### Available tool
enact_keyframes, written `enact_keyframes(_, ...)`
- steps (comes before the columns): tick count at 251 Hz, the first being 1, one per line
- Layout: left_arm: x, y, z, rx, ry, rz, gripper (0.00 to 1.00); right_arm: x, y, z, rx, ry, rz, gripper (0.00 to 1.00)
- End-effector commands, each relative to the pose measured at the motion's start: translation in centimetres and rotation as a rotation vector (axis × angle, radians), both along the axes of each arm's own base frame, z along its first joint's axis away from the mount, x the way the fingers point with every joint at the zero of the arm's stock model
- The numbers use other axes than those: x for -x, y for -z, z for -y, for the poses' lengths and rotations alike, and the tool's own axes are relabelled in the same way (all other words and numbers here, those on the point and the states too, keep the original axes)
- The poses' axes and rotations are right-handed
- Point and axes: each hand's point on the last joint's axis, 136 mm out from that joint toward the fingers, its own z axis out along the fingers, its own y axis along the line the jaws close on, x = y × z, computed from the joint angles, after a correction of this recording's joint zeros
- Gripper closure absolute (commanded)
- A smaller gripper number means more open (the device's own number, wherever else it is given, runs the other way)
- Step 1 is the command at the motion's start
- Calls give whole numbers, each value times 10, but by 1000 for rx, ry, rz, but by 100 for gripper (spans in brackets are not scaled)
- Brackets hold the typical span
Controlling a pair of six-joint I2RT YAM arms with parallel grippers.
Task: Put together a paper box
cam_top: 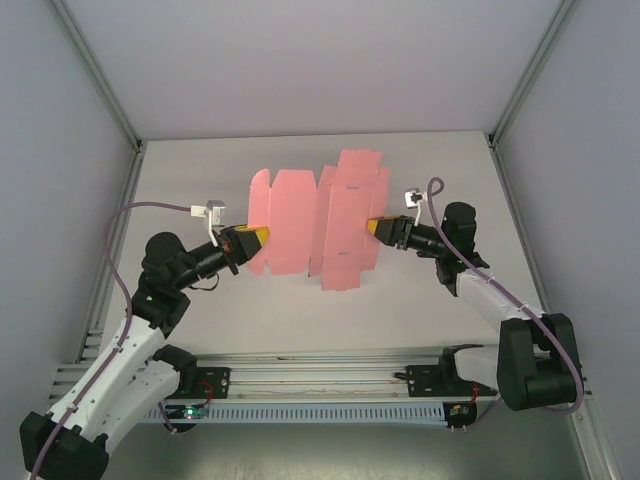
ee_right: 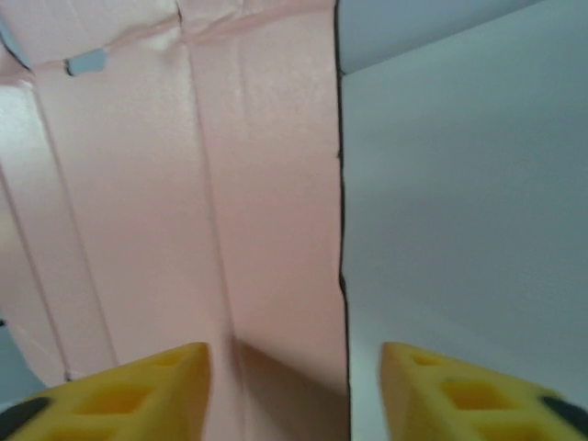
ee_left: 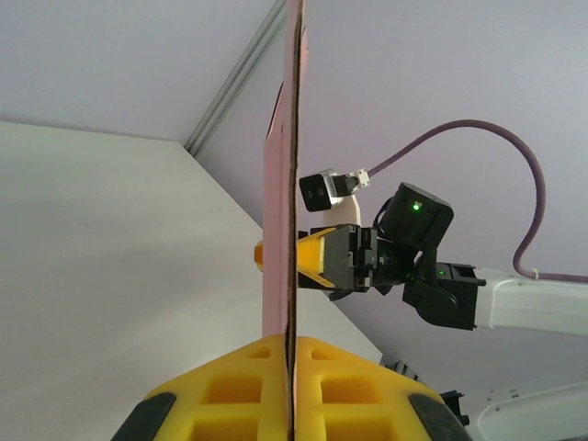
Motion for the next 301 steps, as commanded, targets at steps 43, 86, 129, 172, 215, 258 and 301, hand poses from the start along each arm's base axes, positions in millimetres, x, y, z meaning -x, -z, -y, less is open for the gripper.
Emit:
enact_keyframes(43, -8, -3, -9, -16, -98, -3, 100, 17, -19, 2, 16, -21, 97, 80)
enact_keyframes(86, -15, 11, -19, -39, -176, -59, 100, 21, -24, 3, 26, -14, 118, 98)
enact_keyframes(129, -18, 24, -27, -58, -229, -98, 100, 24, -27, 5, 44, -6, 138, 100)
enact_keyframes(172, -29, 61, -57, -146, -430, -235, 26, 22, -23, 6, 102, 9, 122, 100)
enact_keyframes(215, -26, 89, -89, -296, -587, -347, 0, 20, -14, 4, 198, 16, 107, 100)
enact_keyframes(258, -23, 100, -101, -350, -636, -381, 0, 19, -6, -2, 238, -10, 91, 100)
enact_keyframes(301, -26, 91, -86, -332, -559, -350, 0, 35, -3, -28, 351, -159, 149, 100)
